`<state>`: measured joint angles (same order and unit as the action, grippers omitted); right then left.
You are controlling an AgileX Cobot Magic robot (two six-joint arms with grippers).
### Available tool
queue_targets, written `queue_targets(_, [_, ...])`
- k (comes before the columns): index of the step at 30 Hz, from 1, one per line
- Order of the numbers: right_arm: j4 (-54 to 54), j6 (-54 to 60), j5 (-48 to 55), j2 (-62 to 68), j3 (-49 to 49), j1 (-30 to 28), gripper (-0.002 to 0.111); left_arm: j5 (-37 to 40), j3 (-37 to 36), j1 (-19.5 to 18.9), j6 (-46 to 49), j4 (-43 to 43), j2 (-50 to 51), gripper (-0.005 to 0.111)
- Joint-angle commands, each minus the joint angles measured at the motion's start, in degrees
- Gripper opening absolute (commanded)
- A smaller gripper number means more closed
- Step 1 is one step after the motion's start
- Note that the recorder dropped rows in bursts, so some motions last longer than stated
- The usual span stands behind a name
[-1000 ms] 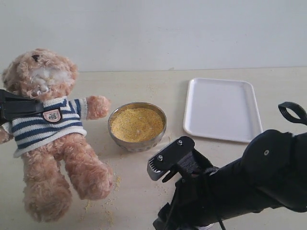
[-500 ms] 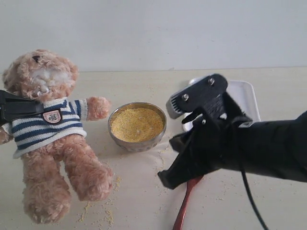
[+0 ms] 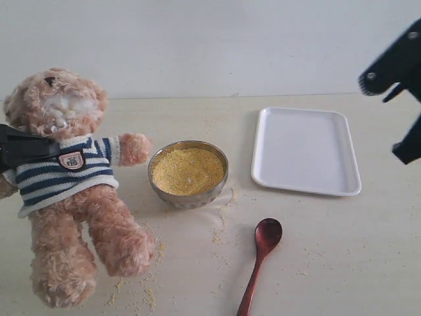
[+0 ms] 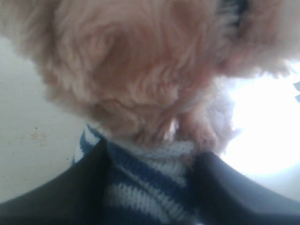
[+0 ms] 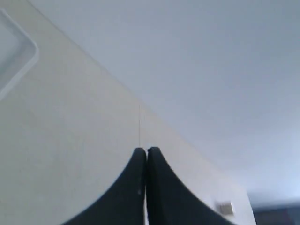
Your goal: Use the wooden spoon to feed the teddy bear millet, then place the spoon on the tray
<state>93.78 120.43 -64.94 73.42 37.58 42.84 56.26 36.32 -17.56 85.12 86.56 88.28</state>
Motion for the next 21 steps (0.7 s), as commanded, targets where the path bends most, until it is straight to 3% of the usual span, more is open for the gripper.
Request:
queue_targets(1, [6.2,1.4,-5.0,-1.9,0.5,-0.9,0.0,1.7,0.4,-0.1,0.2,0.5,0.0,0.005])
queue_targets(6, [6.2,1.4,-2.5,-2.9,0.5,2.4,0.0,1.7,0.4,-0.1,0.2,0.5,0.0,0.005])
queue_targets(10, [5.7,-5.9,31.5,-2.9,0.5,-0.2,0.0,1.7,0.4,-0.1,0.2,0.5,0.0,0.005])
queue_targets(12, [-2.3,-24.0,40.8,-2.9,0.5,-2.1,0.0,1.7,0.4,-0.1,0.2,0.5,0.0,0.005])
queue_targets(13, [-5.4,-31.8,40.6,-2.9,0.5,-2.6,0.0,1.7,0.4,-0.1,0.2,0.5,0.0,0.005])
queue_targets(15, [-7.5,-64.2,35.2,-2.9,0.5,-4.3,0.0,1.7,0.4,-0.1,0.2,0.6,0.0,0.005])
queue_targets(19, [-10.5,-110.1,32.0,-2.9,0.4,-5.7,0.0,1.7,0.4,-0.1,0.2,0.6,0.0,0.005])
queue_targets(20, [-14.2,-117.7,31.2,-2.9,0.4,-5.7,0.0,1.7,0.4,-0.1,0.2,0.6,0.0,0.005])
queue_targets(21, [-28.8,-130.6,26.8,-2.9,0.1,-5.7,0.0,1.7,0.4,-0.1,0.1,0.6,0.0,0.005])
